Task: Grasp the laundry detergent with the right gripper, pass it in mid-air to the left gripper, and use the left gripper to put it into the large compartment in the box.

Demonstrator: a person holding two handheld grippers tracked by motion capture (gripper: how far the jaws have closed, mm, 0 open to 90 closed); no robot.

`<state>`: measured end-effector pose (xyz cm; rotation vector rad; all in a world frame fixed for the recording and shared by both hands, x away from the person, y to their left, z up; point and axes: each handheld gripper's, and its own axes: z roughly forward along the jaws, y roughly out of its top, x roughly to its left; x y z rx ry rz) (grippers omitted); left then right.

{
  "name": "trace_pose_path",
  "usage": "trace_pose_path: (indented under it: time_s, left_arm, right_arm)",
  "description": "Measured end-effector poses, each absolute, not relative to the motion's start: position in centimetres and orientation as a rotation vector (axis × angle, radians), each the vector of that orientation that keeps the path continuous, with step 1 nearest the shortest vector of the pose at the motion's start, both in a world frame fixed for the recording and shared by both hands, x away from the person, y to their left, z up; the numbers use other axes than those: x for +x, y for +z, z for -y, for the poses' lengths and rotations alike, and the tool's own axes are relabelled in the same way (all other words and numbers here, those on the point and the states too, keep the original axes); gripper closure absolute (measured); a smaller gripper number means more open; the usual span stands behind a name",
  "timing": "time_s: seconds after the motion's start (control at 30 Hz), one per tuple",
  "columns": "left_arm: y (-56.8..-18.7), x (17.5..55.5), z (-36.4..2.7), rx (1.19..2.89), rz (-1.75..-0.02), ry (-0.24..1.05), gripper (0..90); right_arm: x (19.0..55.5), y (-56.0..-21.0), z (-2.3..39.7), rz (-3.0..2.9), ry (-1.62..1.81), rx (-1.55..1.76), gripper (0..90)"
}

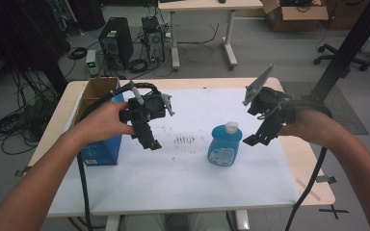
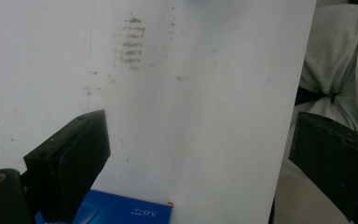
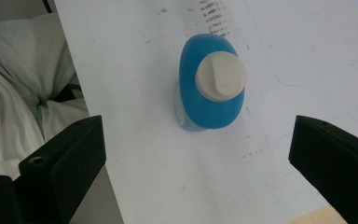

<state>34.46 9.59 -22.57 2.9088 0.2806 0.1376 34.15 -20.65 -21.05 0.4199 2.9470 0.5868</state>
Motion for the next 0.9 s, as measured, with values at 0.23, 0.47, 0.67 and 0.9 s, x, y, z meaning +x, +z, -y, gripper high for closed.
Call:
trace_pose_path:
  time_s: [0.23, 0.47, 0.67, 0.9]
  left_arm:
    - [-22.6, 34.6, -9.5, 2.902, -0.284, 0.138, 5.4]
    - [-22.7, 34.7, -9.3, 2.9, -0.283, 0.135, 5.4]
    - [-23.0, 34.7, -9.5, 2.907, -0.287, 0.129, 5.5]
    - [-23.1, 34.7, -9.5, 2.905, -0.288, 0.127, 5.5]
  right_arm:
    - [34.1, -22.1, 21.7, -2.931, 0.654, 0.429, 3.5]
    - [34.3, -23.3, 22.7, -2.914, 0.695, 0.46, 3.5]
    - [34.4, -24.4, 23.5, -2.901, 0.737, 0.485, 3.4]
    - [34.4, -25.4, 23.7, -2.866, 0.803, 0.478, 3.3]
